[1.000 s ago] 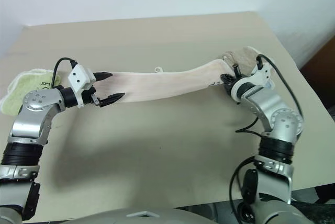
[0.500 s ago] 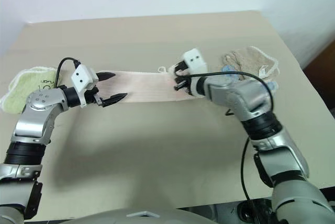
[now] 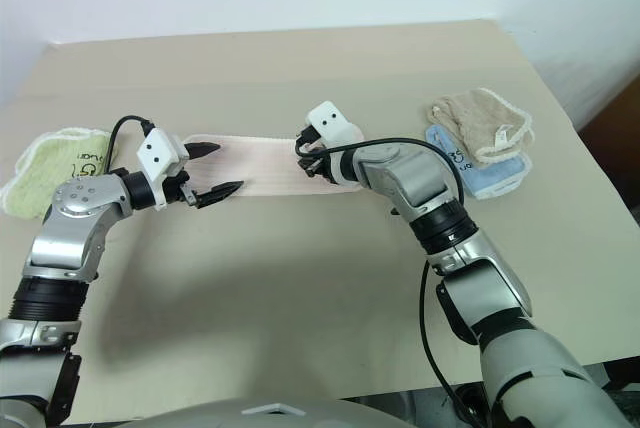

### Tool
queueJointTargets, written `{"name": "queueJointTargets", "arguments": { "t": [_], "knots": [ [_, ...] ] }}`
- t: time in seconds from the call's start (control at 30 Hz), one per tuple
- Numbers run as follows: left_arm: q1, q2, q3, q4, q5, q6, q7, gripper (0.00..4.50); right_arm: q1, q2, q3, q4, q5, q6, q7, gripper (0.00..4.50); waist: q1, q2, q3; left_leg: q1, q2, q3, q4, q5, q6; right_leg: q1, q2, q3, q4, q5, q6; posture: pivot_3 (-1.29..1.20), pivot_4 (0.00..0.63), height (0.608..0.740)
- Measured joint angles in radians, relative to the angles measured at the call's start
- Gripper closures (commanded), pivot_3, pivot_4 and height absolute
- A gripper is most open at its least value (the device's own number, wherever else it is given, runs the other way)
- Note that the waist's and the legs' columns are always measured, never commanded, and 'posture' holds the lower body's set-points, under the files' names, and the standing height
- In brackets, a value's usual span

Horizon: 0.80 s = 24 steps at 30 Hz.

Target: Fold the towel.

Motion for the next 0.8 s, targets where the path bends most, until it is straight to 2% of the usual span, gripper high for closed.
{"name": "queueJointTargets", "arguments": {
  "t": [0.17, 0.23, 0.4, 0.5, 0.63, 0.77, 0.8],
  "knots": [
    [0.0, 0.0, 0.0, -0.002, 0.0, 0.001, 0.002, 0.0, 0.031, 0.004, -0.078, -0.09, 0.003, 0.035, 0.028, 0.55, 0.0, 0.0, 0.0, 0.0, 0.0, 0.0, 0.0, 0.0, 0.0, 0.0, 0.0, 0.0, 0.001, 0.0, 0.0, 0.0, 0.15, 0.728],
    [0.001, 0.0, 0.001, -0.004, -0.001, 0.005, 0.008, 0.0, 0.045, -0.005, -0.108, -0.152, 0.003, 0.032, 0.036, 0.03, 0.0, 0.0, 0.0, 0.0, 0.0, 0.0, 0.0, 0.0, 0.0, 0.0, 0.0, 0.0, 0.001, 0.0, 0.0, 0.0, 0.15, 0.728],
    [0.039, -0.012, 0.043, -0.038, -0.047, 0.048, 0.042, 0.0, 0.118, -0.056, -0.187, -0.286, -0.009, -0.012, 0.055, 0.03, 0.002, 0.0, 0.0, 0.0, 0.0, 0.0, 0.001, 0.0, 0.0, 0.001, 0.0, 0.0, 0.0, 0.0, 0.0, 0.0, 0.15, 0.728],
    [0.053, -0.051, 0.099, -0.076, -0.108, 0.123, 0.099, 0.0, 0.144, -0.069, -0.198, -0.23, -0.075, -0.132, 0.061, 0.61, 0.001, 0.0, 0.0, 0.002, 0.0, 0.0, 0.001, 0.0, -0.001, 0.002, 0.0, 0.0, 0.0, 0.0, 0.0, 0.0, 0.15, 0.728],
    [0.106, -0.082, 0.171, -0.175, -0.217, 0.25, 0.164, 0.0, 0.15, -0.058, -0.166, -0.065, -0.181, -0.32, 0.097, 1.99, -0.008, 0.0, 0.0, 0.002, 0.0, 0.0, 0.001, 0.001, -0.002, 0.002, 0.001, 0.0, 0.001, 0.0, 0.0, 0.0, 0.15, 0.728],
    [0.195, -0.087, 0.227, -0.286, -0.317, 0.377, 0.223, 0.0, 0.151, 0.007, -0.108, 0.102, -0.272, -0.474, 0.135, 3.37, -0.013, 0.0, 0.0, 0.003, 0.0, 0.0, 0.0, 0.002, -0.003, 0.002, 0.001, 0.001, 0.001, 0.0, 0.0, 0.0, 0.15, 0.728],
    [0.209, -0.09, 0.24, -0.309, -0.337, 0.399, 0.239, 0.0, 0.15, 0.018, -0.089, 0.138, -0.294, -0.502, 0.143, 3.6, -0.013, 0.0, 0.0, 0.003, 0.0, 0.0, 0.0, 0.002, -0.003, 0.002, 0.001, 0.001, 0.001, 0.0, 0.0, 0.0, 0.15, 0.728]
  ]
}}
